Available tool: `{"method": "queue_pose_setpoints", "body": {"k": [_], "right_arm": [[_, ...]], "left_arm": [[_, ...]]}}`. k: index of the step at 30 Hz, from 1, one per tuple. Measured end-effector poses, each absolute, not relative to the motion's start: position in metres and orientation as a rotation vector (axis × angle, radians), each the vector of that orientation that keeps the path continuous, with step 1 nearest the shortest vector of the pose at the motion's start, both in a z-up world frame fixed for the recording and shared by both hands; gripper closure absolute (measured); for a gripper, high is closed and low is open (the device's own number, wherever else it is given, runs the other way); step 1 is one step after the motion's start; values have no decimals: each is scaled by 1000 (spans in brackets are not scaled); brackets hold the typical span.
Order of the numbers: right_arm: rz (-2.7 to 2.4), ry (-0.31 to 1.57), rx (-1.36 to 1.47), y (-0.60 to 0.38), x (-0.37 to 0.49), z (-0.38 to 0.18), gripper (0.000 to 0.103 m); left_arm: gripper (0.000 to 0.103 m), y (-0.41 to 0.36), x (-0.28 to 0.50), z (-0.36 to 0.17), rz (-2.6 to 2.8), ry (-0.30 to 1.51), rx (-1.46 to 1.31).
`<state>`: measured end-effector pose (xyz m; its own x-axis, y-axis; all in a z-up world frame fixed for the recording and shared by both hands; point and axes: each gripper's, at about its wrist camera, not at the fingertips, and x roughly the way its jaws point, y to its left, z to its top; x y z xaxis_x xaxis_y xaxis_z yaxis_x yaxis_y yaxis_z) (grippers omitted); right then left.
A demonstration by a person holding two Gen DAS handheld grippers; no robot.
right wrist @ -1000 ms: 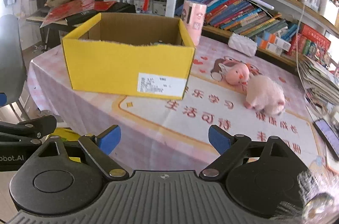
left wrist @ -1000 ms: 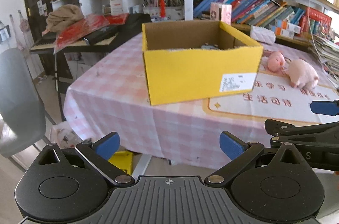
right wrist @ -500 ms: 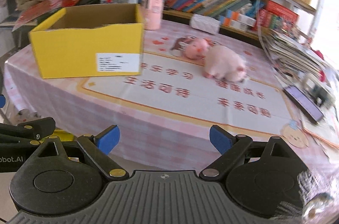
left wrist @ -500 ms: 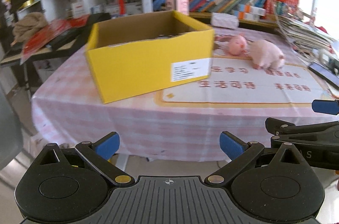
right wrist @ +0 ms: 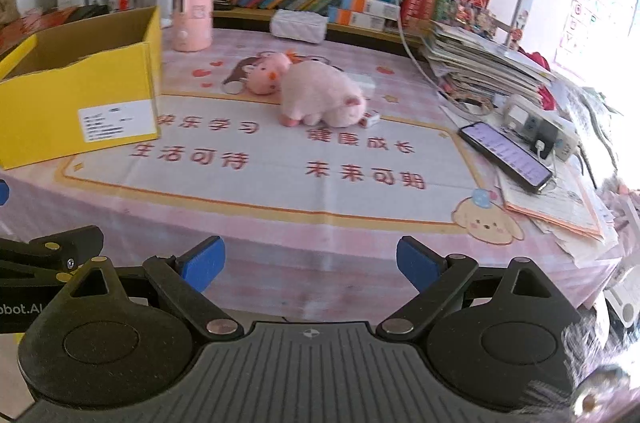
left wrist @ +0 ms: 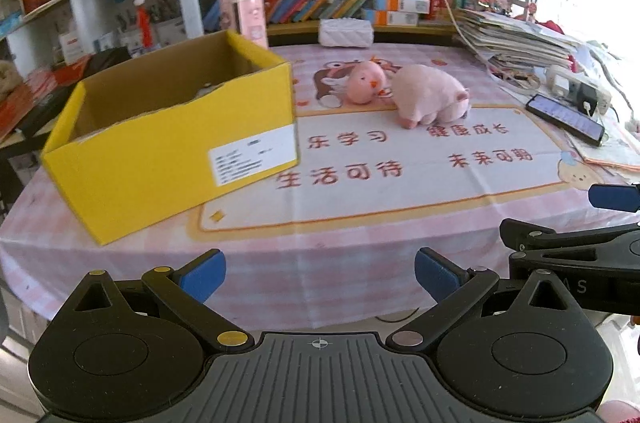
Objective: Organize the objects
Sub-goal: 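Move the right tool to the pink plush pig while the left tool approaches the pink chick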
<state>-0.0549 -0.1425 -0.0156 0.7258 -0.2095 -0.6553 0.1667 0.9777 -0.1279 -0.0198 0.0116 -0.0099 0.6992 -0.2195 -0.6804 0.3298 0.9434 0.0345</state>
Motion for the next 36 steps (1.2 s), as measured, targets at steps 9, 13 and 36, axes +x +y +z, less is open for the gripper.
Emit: {"method": "queue_pose_setpoints", "body": {"k": [9,13,36], "right_arm": [[-217,742,-59,-171,-24,-14,10],[-202,748,-63,-182,-6,-14,10],[-86,729,-93,-239,87,-8,10]], "left_arm": [[1,-17,9,-10,-315,741,168],[1,-26,24,-10,-300,741,164],[1,-78,93,-5,-183,737,120]]}}
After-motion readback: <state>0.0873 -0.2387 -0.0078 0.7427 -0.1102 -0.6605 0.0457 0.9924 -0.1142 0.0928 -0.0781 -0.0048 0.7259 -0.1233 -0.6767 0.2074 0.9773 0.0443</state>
